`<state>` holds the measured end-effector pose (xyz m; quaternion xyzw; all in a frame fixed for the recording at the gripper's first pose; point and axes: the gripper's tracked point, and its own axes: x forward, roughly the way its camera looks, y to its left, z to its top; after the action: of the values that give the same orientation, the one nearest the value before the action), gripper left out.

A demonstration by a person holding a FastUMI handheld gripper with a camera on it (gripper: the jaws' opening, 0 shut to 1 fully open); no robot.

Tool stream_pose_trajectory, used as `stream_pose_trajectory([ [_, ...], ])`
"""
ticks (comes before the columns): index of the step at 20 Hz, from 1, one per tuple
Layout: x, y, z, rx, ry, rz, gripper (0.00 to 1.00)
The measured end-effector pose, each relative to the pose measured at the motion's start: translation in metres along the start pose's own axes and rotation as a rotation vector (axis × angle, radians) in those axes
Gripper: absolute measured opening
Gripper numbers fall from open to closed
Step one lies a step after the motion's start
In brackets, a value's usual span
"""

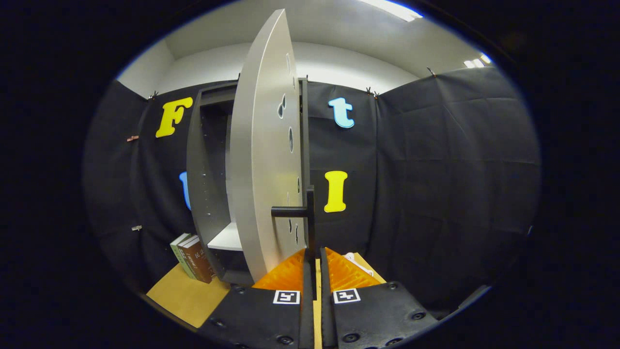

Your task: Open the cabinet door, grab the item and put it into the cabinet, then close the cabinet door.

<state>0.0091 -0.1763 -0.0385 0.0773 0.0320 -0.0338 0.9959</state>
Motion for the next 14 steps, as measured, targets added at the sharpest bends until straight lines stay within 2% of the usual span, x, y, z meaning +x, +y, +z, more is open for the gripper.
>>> stream_pose_trajectory([
  [6,0.001,-0.011,0.001,-0.001,0.001,0.048,0.10],
  [14,-0.007,-0.037,0.006,0.011,-0.007,0.017,0.11],
])
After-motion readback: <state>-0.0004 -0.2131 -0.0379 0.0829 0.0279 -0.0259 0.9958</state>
